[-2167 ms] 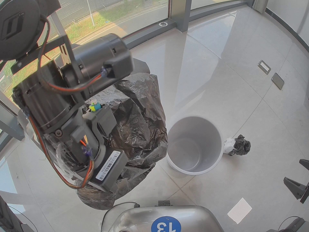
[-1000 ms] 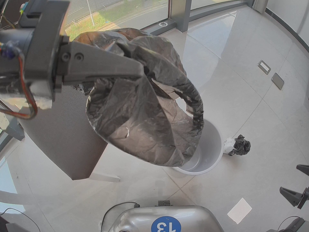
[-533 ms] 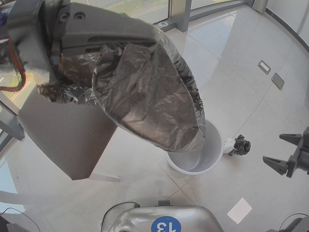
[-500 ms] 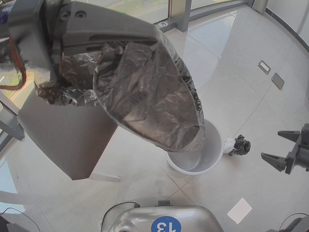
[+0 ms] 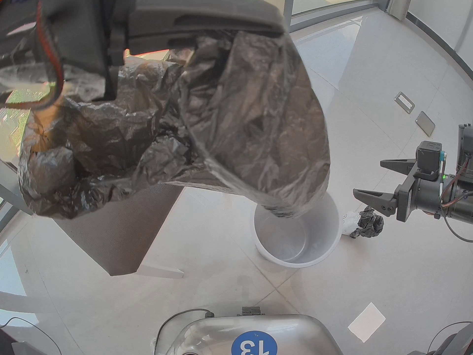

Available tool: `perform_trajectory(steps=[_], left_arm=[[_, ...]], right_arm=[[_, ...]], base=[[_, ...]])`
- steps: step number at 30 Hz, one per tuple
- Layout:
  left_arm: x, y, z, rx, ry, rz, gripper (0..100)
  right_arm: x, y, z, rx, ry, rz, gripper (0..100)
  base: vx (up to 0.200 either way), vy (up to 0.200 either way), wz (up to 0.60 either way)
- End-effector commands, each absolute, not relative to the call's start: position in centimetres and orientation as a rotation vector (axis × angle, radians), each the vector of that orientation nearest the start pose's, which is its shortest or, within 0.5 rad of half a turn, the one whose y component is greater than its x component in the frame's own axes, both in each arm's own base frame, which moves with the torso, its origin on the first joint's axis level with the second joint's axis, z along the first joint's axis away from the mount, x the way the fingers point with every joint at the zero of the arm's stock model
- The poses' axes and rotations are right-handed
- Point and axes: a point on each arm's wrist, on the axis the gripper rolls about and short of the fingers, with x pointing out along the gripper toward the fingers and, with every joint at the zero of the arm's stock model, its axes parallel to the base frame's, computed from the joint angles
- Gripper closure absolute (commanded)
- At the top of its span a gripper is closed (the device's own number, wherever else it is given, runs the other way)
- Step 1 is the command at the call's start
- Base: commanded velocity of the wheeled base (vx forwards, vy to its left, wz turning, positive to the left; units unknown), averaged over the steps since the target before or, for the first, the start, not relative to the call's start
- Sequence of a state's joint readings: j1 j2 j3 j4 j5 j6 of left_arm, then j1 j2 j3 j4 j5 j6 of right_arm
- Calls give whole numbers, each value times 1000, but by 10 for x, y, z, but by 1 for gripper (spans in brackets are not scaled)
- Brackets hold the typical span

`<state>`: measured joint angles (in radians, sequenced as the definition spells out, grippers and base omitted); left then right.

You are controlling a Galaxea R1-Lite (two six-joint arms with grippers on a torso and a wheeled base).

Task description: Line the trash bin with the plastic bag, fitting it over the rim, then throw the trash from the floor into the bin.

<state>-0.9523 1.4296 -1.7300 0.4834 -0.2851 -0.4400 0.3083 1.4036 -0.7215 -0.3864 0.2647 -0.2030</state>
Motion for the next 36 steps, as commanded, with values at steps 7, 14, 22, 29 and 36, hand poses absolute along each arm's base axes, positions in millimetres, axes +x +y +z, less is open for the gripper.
perform_trajectory(steps=[7, 14, 22, 29, 36], left_arm=[[112, -169, 367, -61, 449, -1279, 100], [113, -164, 366, -47, 424, -1370, 100], [113, -162, 388, -85, 328, -1402, 100], [110, -161, 388, -86, 327, -1413, 100], [110, -161, 388, -86, 328, -1420, 100]], right_arm=[[217, 80, 197, -207, 305, 626, 0], [203, 75, 189, -204, 299, 641, 0], [204, 79, 188, -140, 323, 683, 0], [220, 107, 203, 107, 380, 719, 0], [235, 133, 214, 283, 433, 749, 0]], base=[[0, 0, 0], [0, 0, 0], [0, 0, 0], [0, 0, 0], [0, 0, 0]])
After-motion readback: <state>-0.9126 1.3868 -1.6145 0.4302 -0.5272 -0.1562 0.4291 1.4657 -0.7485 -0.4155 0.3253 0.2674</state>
